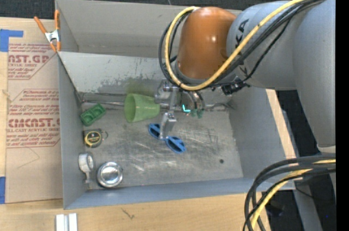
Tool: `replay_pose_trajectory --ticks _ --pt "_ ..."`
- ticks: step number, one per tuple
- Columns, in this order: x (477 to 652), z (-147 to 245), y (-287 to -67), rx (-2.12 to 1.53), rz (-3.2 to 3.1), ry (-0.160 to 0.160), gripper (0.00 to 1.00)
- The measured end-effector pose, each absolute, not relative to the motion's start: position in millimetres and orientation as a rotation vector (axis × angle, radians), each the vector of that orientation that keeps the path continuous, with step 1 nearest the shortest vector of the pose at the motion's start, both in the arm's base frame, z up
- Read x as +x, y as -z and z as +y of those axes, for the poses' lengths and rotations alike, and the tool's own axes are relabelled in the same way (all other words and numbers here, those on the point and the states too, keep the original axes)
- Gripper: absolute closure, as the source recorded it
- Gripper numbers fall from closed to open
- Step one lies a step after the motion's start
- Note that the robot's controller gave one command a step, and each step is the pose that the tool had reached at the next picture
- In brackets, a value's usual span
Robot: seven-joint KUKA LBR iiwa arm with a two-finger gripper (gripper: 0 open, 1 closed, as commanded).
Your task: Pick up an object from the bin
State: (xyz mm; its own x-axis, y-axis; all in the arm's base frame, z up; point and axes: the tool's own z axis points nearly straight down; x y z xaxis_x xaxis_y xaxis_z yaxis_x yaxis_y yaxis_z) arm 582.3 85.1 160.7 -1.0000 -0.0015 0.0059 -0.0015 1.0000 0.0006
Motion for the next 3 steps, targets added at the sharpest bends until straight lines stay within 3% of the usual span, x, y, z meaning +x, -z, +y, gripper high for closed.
replay_pose_trajectory --ticks 1,2,3 --pt "590.4 87.9 -74.3 -0.342 -3.133 0.004 0.0" --pt "565.8 49.7 -75.5 -0.318 -3.143 0.011 0.0" --pt "567.1 50.4 -77.4 -0.316 -3.142 0.009 1.0"
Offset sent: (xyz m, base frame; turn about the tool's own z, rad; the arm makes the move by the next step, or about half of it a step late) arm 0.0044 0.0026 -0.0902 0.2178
